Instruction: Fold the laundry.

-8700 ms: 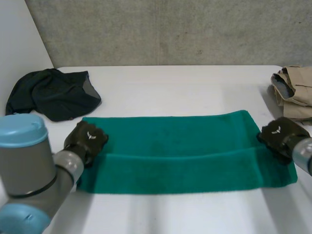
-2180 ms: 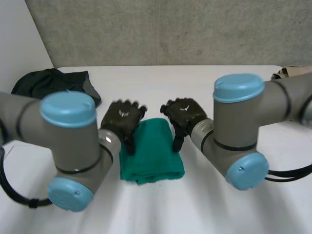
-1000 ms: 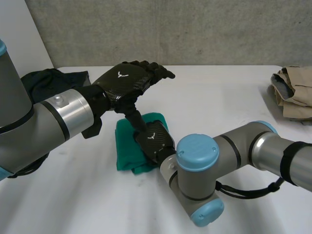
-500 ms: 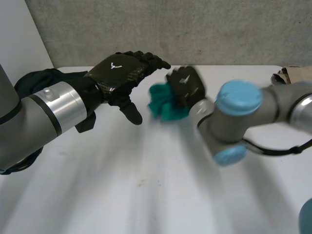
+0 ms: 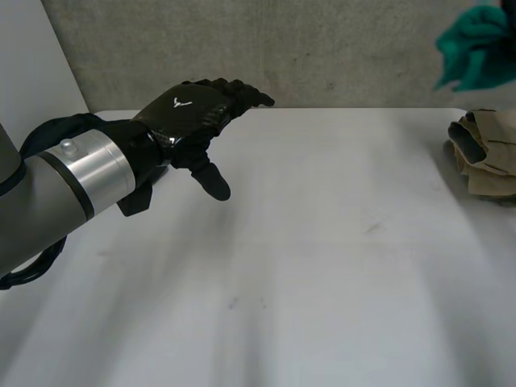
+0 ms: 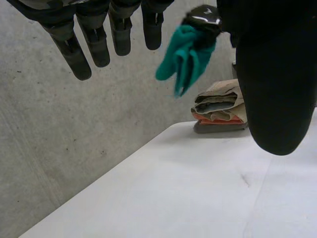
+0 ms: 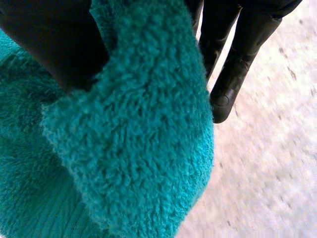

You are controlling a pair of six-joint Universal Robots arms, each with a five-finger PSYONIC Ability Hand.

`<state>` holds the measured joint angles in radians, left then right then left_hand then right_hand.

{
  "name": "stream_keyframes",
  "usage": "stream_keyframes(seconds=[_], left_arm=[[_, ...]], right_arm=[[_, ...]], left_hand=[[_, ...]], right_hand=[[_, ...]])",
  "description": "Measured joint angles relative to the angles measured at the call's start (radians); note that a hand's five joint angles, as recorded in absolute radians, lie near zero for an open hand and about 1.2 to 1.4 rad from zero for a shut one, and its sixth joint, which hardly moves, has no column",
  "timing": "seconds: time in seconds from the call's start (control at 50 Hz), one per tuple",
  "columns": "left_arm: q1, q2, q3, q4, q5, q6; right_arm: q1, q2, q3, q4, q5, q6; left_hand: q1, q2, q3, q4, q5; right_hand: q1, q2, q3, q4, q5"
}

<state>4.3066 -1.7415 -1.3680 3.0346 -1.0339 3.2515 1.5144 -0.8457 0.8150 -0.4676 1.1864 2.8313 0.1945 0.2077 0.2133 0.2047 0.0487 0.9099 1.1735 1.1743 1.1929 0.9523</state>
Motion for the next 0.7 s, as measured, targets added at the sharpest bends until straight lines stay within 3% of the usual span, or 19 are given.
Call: stream_keyframes(seconds=[0.06, 0.08, 0.24, 0.54, 0.58, 0.6, 0.64, 0.68, 0.7], left_arm=[[-0.002, -0.005, -0.001, 0.002, 0.0, 0.0], [-0.003, -0.007, -0.002, 0.005, 0.0, 0.0], [-0.008, -0.016, -0.009, 0.039, -0.002, 0.002], [-0.014, -0.037, -0.014, 0.052, -0.028, 0.001], [-0.014, -0.039, -0.014, 0.052, -0.029, 0.001], [-0.014, -0.04, -0.014, 0.052, -0.03, 0.001], [-0.014, -0.041, -0.014, 0.052, -0.03, 0.001], [-0.014, -0.041, -0.014, 0.052, -0.03, 0.001], [-0.014, -0.041, -0.013, 0.052, -0.03, 0.0]], right_arm=[[-0.052, 0.018, 0.026, -0.043, -0.045, 0.021], [-0.119, 0.054, 0.064, -0.103, -0.104, 0.041], [-0.233, 0.173, 0.137, -0.175, -0.201, 0.041], [-0.314, 0.228, 0.165, -0.162, -0.256, -0.005], [-0.313, 0.225, 0.159, -0.151, -0.254, -0.007], [-0.313, 0.223, 0.158, -0.144, -0.252, -0.007], [-0.313, 0.214, 0.158, -0.128, -0.243, -0.008], [-0.312, 0.211, 0.158, -0.123, -0.24, -0.008], [-0.312, 0.177, 0.169, -0.092, -0.207, -0.008]], left_hand=[[0.0, 0.0, 0.0, 0.0, 0.0], [0.0, 0.0, 0.0, 0.0, 0.0], [0.0, 0.0, 0.0, 0.001, 0.0], [0.0, 0.0, 0.0, 0.001, 0.0], [0.0, 0.0, 0.0, 0.001, 0.0], [0.0, 0.0, 0.0, 0.001, 0.0], [0.0, 0.0, 0.0, 0.001, 0.0], [0.0, 0.0, 0.0, 0.001, 0.0], [0.0, 0.0, 0.0, 0.001, 0.0]], right_hand=[[0.0, 0.0, 0.0, 0.0, 0.001], [0.0, 0.0, 0.0, 0.0, 0.001], [0.0, 0.0, 0.0, 0.0, 0.001], [-0.017, -0.032, -0.019, -0.021, 0.02], [-0.194, -0.319, -0.315, -0.312, -0.232], [-0.207, -0.319, -0.315, -0.325, -0.243], [-0.618, -0.805, -0.78, -0.79, -0.618], [-0.618, -0.805, -0.78, -0.79, -0.618], [-0.705, -0.948, -0.954, -0.952, -0.814]])
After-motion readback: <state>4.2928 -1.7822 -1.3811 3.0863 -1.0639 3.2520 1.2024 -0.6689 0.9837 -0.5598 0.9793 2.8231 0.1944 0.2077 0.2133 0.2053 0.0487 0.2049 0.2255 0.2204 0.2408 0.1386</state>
